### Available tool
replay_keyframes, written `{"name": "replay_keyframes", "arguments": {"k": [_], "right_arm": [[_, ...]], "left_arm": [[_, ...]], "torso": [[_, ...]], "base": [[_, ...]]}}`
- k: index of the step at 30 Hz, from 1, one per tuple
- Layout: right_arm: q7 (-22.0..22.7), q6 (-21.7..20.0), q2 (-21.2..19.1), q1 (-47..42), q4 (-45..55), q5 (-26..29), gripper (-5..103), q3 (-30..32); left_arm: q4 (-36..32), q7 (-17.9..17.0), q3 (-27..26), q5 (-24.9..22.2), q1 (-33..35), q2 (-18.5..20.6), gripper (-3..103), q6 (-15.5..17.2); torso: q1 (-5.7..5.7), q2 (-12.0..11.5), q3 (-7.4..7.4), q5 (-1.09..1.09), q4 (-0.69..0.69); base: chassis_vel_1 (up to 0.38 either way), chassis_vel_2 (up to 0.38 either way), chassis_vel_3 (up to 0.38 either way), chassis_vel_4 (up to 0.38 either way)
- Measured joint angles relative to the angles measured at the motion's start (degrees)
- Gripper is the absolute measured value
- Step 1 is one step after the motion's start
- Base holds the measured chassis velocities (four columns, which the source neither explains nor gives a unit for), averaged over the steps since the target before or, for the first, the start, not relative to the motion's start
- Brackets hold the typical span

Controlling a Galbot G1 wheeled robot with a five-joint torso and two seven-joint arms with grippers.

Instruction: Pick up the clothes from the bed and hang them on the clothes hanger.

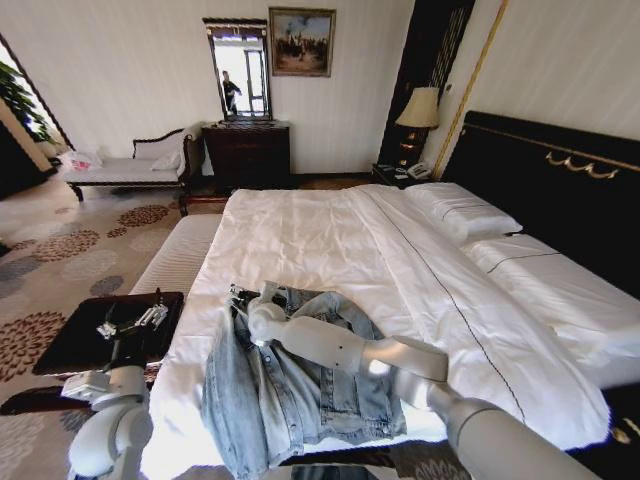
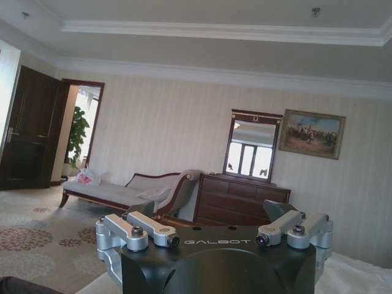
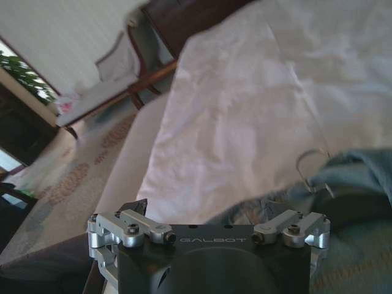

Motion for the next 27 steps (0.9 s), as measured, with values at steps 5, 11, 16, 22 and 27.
{"name": "replay_keyframes", "arguments": {"k": [5, 11, 16, 22, 27], "right_arm": [[5.0, -2.0, 0.7, -1.6, -4.0, 0.7, 100, 3.3], [4.3, -1.8, 0.6, -3.9, -11.5, -3.0, 100, 7.9], [0.5, -0.9, 0.5, -6.0, -12.5, -4.3, 100, 9.6], [-7.5, 0.6, 0.4, -5.7, -10.4, -12.6, 100, 4.9], [-25.0, 4.7, -0.4, -0.6, -14.6, -28.9, 100, -4.8]], "left_arm": [[0.3, 0.0, -0.4, -0.3, 0.0, 0.1, 100, -0.2], [0.3, 0.1, -0.6, -0.7, 0.0, 0.3, 100, -0.4], [0.6, 0.1, -0.9, -1.0, -0.1, 0.6, 100, -0.5], [0.8, 0.1, -0.6, -0.8, -0.1, 0.6, 100, -0.5], [0.7, 0.2, -0.7, -0.8, 0.1, 0.8, 100, -0.5]], "torso": [[0.0, 0.0, 0.0, -0.01, 0.0], [0.0, 0.0, 0.0, -0.01, -0.02], [0.01, 0.0, 0.0, 0.0, -0.01], [0.0, 0.0, 0.0, 0.0, -0.02], [0.01, 0.0, 0.0, 0.02, 0.03]], "base": [[0.0, 0.0, 0.0, 0.0], [0.0, 0.0, 0.0, 0.0], [0.0, 0.0, 0.0, 0.0], [0.0, 0.0, 0.0, 0.0], [0.0, 0.0, 0.0, 0.0]]}}
